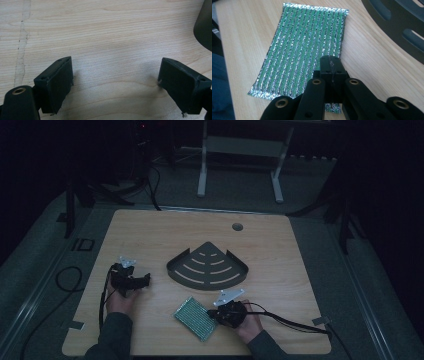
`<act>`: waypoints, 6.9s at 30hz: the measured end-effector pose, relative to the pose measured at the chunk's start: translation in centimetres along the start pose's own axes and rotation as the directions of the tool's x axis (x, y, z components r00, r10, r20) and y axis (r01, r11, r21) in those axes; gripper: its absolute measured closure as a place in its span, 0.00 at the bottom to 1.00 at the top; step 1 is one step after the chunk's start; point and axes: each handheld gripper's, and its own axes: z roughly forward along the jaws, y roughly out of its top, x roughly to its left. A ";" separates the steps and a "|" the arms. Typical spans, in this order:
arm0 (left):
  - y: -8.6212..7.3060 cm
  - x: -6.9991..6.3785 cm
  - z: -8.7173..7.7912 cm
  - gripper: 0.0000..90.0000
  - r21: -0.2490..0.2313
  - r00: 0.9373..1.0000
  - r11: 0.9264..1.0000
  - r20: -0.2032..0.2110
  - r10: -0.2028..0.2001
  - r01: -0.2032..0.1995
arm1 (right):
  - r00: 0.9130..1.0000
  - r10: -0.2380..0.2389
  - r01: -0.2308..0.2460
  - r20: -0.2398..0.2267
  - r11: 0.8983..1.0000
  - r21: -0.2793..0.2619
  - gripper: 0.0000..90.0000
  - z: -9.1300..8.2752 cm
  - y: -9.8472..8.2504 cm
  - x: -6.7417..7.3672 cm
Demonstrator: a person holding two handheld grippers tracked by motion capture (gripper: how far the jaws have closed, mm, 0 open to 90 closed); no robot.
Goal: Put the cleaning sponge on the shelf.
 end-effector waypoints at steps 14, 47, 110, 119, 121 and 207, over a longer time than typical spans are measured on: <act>0.0 0.0 0.0 0.15 0.000 1.000 1.000 0.000 0.000 0.000 | 0.991 0.044 -0.048 0.124 0.998 0.031 1.00 -2.2 -1.5 -2.5; 0.0 0.0 0.0 0.15 0.000 1.000 1.000 -0.001 -0.001 0.001 | 0.931 0.188 -0.215 0.314 0.975 0.054 1.00 -9.5 -8.1 -7.4; 0.0 0.0 0.0 0.15 -0.001 1.000 1.000 -0.001 -0.003 0.003 | 0.929 0.346 -0.369 0.127 0.866 0.337 0.86 -7.1 -3.5 -13.5; 0.0 0.0 0.0 0.14 -0.001 1.000 1.000 -0.001 -0.003 0.003 | 0.937 0.325 -0.350 0.131 0.870 0.347 0.97 -7.0 -3.2 -13.2; 0.0 0.0 0.0 0.15 -0.001 1.000 1.000 -0.001 -0.002 0.002 | 0.941 0.308 -0.338 0.141 0.873 0.352 0.99 -7.1 -3.0 -13.1; 0.0 0.0 0.0 0.15 -0.001 1.000 1.000 -0.002 -0.002 0.002 | 0.948 0.238 -0.281 0.212 0.938 0.205 0.99 -12.4 5.7 -14.4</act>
